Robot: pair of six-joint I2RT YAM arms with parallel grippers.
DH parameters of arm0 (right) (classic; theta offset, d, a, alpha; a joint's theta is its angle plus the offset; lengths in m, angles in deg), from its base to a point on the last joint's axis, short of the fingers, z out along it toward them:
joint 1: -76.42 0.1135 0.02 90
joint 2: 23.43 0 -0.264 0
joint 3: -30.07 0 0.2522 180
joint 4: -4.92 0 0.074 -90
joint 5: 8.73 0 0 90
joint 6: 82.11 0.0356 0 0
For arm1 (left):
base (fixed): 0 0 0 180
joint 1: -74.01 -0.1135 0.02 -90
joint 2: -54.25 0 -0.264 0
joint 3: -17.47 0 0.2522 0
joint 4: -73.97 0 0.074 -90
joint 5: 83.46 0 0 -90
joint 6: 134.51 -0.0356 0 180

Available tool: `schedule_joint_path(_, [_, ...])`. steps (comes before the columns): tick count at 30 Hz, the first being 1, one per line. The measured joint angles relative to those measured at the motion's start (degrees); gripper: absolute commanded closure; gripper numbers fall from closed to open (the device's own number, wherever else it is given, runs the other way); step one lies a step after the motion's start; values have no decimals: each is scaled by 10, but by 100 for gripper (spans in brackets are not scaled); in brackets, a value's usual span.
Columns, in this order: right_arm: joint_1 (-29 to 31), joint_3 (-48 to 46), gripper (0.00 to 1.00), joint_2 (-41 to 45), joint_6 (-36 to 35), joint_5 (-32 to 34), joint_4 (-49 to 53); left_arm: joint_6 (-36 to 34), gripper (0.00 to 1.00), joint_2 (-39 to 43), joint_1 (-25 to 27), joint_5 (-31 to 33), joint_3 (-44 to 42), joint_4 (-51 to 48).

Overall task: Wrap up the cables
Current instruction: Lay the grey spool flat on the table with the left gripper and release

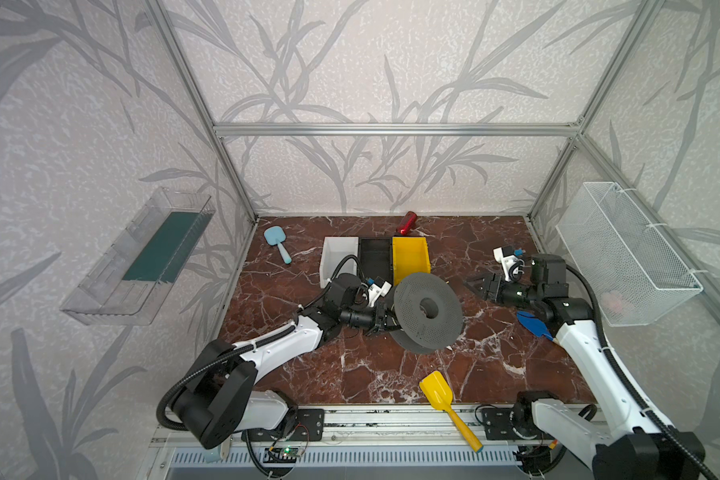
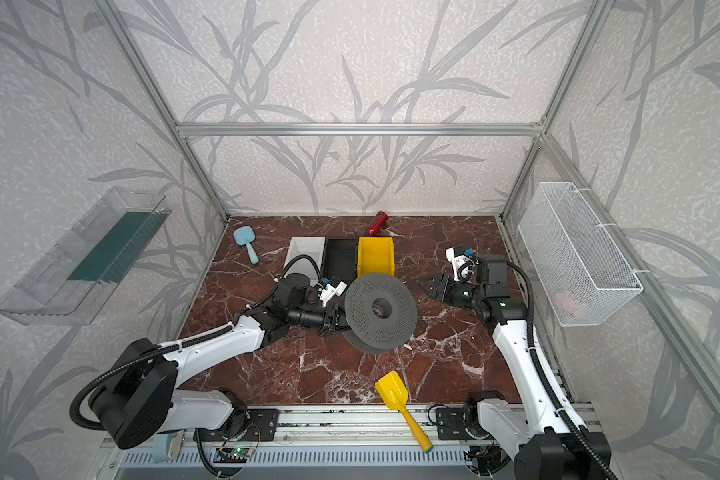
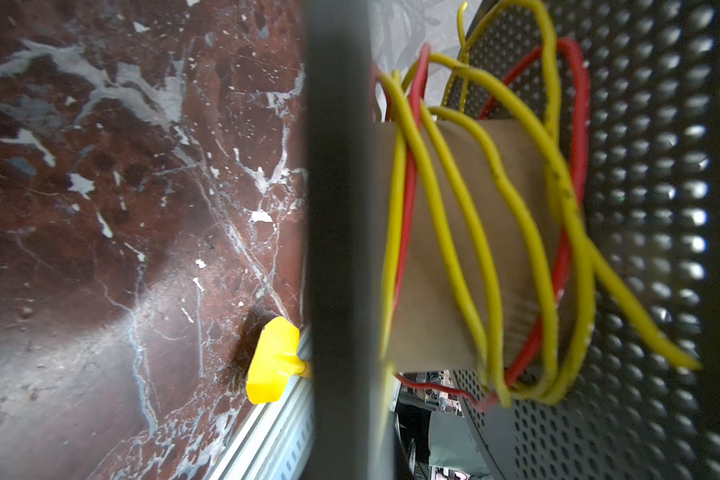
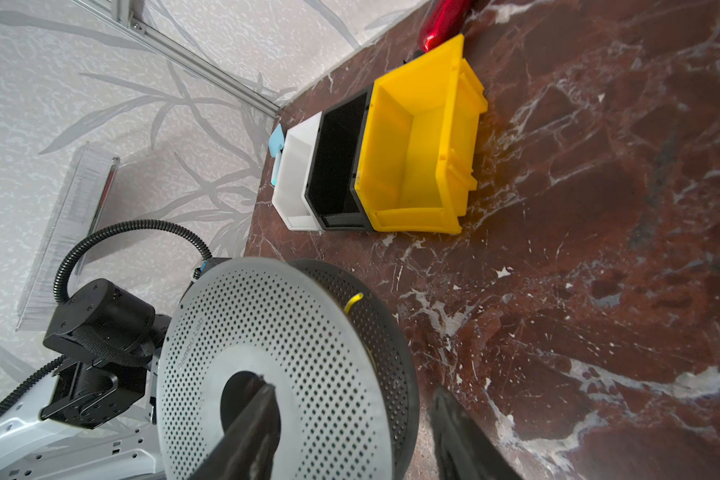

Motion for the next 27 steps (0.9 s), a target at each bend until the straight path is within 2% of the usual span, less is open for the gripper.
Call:
schedule_joint_path(8, [0, -6, 36, 5, 3, 0, -16, 14, 100, -94, -28, 31, -21, 72])
schedule_joint_path(13, [0, -7, 35, 5, 1, 0, -21, 1, 100, -119, -47, 54, -35, 73])
schedule_joint_path(14, [0, -7, 35, 5, 0, 0, -21, -5, 98, -120, -49, 56, -35, 74])
schedule_joint_path(20, [9, -7, 34, 4, -19, 14, -20, -44, 74, -119, -63, 75, -35, 42])
schedule_joint_path(27, [21, -6, 33, 4, -27, 24, -20, -74, 56, -70, -76, 125, -43, -53])
